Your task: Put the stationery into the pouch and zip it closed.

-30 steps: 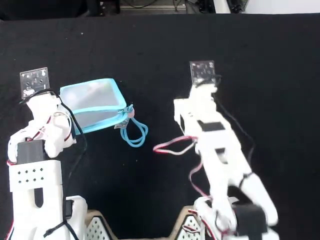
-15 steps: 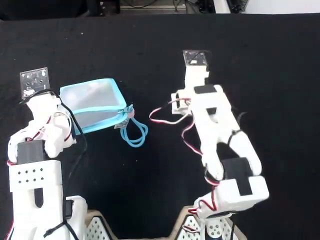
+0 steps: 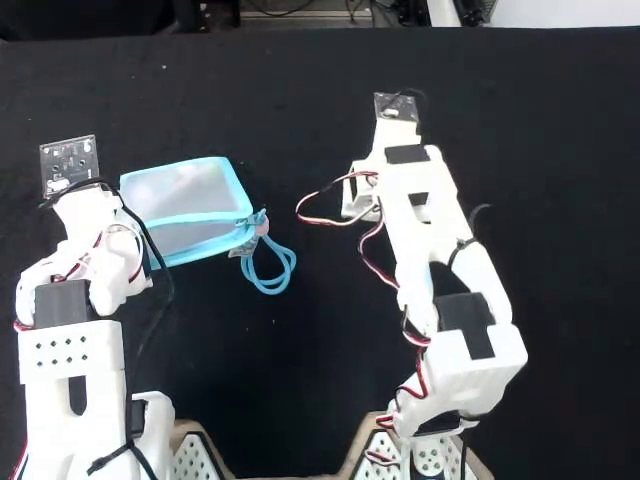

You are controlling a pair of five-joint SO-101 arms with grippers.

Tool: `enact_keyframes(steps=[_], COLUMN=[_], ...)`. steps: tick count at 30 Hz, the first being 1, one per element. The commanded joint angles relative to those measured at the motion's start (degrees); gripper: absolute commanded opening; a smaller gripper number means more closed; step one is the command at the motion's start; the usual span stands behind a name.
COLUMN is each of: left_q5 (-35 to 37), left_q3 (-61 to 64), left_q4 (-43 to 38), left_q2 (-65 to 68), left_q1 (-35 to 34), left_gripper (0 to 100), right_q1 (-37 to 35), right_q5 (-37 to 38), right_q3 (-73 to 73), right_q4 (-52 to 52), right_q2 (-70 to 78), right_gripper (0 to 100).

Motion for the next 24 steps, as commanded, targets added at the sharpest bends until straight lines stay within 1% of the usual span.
enact_keyframes(steps=[1,9,13,18,21,24], left_q5=[0.35,0.35,0.35,0.35,0.35,0.35], left_q3=[0.31,0.31,0.31,0.31,0.31,0.31], left_q4=[-0.35,-0.35,-0.35,-0.35,-0.35,-0.35], left_q2=[0.09,0.09,0.09,0.09,0.09,0.09], left_q1=[-0.13,-0.13,-0.13,-0.13,-0.13,-0.13], left_gripper=[4,4,4,4,4,4], right_q1=[-1.93,-0.70,-0.09,5.71,8.70,9.76], right_q5=[-6.86,-6.86,-2.81,-0.44,1.14,3.52], right_q3=[-3.21,-3.38,-4.26,-10.77,-12.09,-11.91], right_q4=[0.62,0.44,0.62,2.99,1.58,-1.14], right_q2=[-0.04,-0.13,-0.48,-0.04,0.04,0.04], right_gripper=[8.6,8.6,8.6,8.6,8.6,8.6])
